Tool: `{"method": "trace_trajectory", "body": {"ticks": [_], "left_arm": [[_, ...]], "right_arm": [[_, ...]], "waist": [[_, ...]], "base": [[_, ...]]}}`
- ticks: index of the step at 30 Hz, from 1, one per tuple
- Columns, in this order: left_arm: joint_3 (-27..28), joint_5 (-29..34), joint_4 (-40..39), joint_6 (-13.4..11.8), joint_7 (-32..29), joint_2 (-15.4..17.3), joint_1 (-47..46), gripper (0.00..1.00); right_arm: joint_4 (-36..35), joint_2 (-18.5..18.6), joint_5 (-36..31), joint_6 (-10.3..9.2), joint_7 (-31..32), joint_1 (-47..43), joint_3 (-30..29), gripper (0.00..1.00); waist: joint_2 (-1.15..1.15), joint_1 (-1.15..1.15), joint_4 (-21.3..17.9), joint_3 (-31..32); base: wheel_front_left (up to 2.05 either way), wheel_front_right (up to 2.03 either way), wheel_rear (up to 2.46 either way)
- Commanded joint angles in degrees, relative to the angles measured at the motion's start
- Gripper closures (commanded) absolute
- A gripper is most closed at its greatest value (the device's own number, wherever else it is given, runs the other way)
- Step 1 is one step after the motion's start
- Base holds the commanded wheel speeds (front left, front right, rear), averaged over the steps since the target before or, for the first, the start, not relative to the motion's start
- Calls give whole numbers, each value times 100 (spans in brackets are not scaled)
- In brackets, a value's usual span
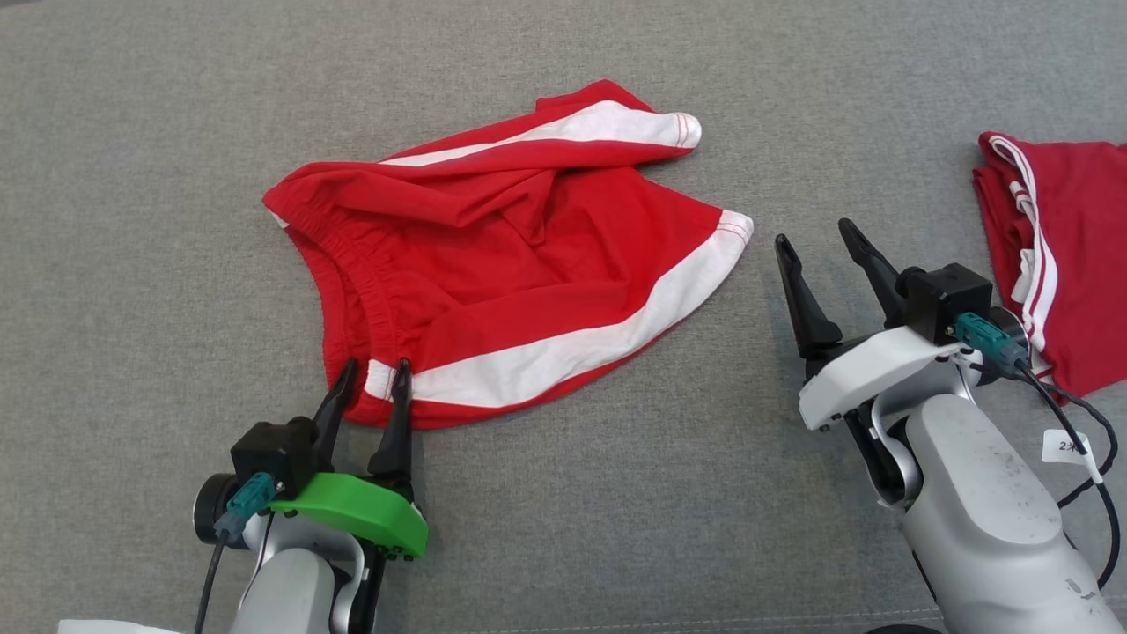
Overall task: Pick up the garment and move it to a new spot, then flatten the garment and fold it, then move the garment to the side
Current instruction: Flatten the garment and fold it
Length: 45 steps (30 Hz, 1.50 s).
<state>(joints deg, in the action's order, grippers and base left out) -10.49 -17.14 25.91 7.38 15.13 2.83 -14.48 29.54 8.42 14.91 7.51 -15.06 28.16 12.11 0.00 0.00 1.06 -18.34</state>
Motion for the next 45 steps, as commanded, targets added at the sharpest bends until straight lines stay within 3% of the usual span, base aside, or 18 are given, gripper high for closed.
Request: {"method": "trace_trajectory", "body": {"ticks": [1,2,5,6,7,15,22,30,42,43,44,45], "left_arm": [[-70,-38,-51,13,-3,16,-39,19],[-138,-44,-61,13,-3,15,-24,24],[-203,-110,-79,13,-3,21,-5,72],[-203,-110,-79,13,-3,21,-5,72],[-225,-125,-81,13,-3,25,-7,100],[-57,-40,-37,13,-3,82,24,100],[554,244,-194,2,-3,73,110,100],[595,296,-173,3,-3,33,104,100],[557,270,-114,3,-3,17,119,100],[551,267,-107,3,-3,16,128,100],[554,261,-102,3,-3,15,135,100],[561,249,-94,3,-3,16,146,100]], "right_arm": [[22,52,28,-6,-12,57,-4,0],[38,73,42,-6,-12,71,-2,0],[88,100,94,-6,-12,140,68,0],[88,100,94,-6,-12,140,68,0],[113,113,116,-6,-12,156,95,0],[297,276,343,-6,-13,285,462,0],[392,426,761,-6,-13,203,1059,0],[354,633,1336,-6,-12,122,1763,0],[533,672,1615,-6,-12,362,2125,0],[582,680,1610,-6,-12,397,2165,3],[648,687,1613,-6,-13,416,2213,27],[708,679,1638,-6,-12,431,2254,69]], "waist": [[0,0,85,-53],[0,0,104,-58],[0,0,156,-60],[0,0,156,-60],[0,0,175,-60],[0,0,282,-56],[0,0,324,-39],[0,0,287,-49],[0,0,343,-27],[0,0,354,-21],[0,0,362,-11],[0,0,369,6]], "base": [[0,0,0],[0,0,0],[0,0,0],[0,0,0],[0,0,0],[0,0,0],[0,0,0],[0,0,0],[0,0,0],[0,0,0],[0,0,0],[0,0,0]]}}
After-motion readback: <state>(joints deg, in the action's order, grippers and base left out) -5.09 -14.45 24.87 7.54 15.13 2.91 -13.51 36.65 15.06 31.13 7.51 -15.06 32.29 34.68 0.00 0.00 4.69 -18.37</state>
